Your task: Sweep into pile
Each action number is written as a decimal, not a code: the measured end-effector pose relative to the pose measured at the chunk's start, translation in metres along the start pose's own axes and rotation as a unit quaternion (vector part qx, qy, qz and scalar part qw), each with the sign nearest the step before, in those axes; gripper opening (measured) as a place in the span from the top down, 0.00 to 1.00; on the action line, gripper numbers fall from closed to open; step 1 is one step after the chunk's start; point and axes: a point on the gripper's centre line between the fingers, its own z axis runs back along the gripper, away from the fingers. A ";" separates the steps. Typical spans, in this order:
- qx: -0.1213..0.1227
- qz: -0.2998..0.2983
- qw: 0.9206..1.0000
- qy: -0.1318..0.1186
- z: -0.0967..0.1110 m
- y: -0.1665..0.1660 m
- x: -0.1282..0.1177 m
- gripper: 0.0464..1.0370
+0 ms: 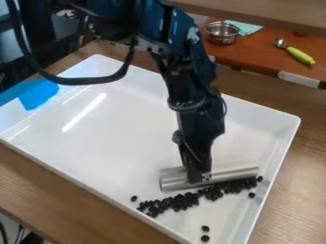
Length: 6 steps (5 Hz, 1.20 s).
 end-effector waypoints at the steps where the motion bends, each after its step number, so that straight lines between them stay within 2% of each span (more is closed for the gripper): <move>1: -0.009 0.001 1.000 0.002 0.001 -0.005 -0.002 0.70; 2: -0.003 0.004 1.000 0.003 0.003 -0.005 -0.006 0.70; 3: 0.003 0.049 0.999 -0.001 0.012 0.018 -0.023 0.70; 4: 0.026 0.102 0.994 -0.022 0.038 0.058 -0.035 0.70; 6: 0.069 0.194 0.978 -0.019 0.069 0.112 -0.092 0.70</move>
